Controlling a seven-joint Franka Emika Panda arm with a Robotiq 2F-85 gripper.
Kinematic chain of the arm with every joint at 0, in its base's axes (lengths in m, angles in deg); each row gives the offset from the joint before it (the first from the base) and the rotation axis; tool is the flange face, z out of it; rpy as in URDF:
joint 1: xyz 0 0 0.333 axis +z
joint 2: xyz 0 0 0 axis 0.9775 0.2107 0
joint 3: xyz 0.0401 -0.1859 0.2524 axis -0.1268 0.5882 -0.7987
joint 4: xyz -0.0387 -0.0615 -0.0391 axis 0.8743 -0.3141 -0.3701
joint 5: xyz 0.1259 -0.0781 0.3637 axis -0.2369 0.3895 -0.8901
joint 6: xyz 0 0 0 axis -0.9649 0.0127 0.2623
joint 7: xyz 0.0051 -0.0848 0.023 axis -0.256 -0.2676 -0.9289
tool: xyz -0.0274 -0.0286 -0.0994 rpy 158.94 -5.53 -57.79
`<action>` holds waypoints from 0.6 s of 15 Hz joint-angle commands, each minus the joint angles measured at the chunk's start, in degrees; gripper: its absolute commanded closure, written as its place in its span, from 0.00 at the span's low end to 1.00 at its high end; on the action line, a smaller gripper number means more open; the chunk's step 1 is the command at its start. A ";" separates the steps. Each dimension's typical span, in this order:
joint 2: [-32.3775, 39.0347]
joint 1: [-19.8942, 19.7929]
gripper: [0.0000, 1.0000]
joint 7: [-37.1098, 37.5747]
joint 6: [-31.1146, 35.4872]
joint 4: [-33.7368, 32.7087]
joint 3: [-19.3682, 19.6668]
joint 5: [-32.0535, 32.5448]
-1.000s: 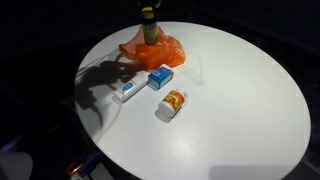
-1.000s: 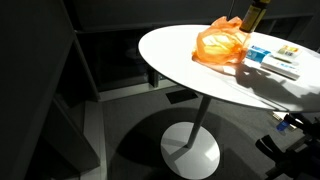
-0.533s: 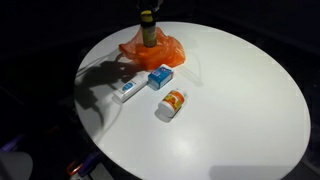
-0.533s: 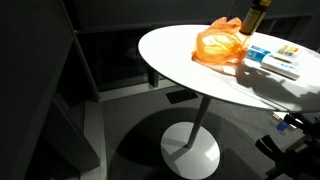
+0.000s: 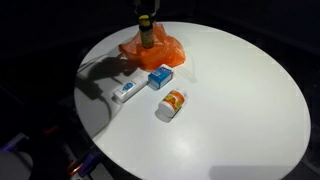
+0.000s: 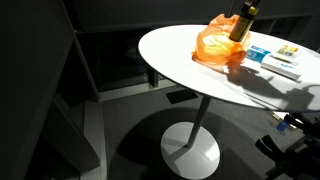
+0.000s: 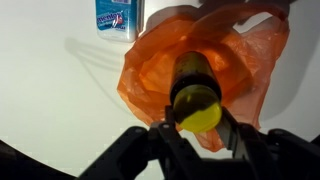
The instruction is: Put the container with the yellow label in the orange plastic.
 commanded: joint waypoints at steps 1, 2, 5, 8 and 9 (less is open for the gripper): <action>2.21 -0.06 0.80 -2.63 3.22 -0.39 -0.13 -1.12; 2.87 -0.16 0.80 -2.82 3.84 -0.44 -0.11 -0.88; 4.87 -0.33 0.80 -3.83 5.17 -0.64 -0.05 -0.86; 6.56 -0.32 0.80 -5.03 5.06 -0.75 -0.17 -1.61; 7.00 -0.33 0.80 -5.21 4.83 -0.78 -0.23 -1.60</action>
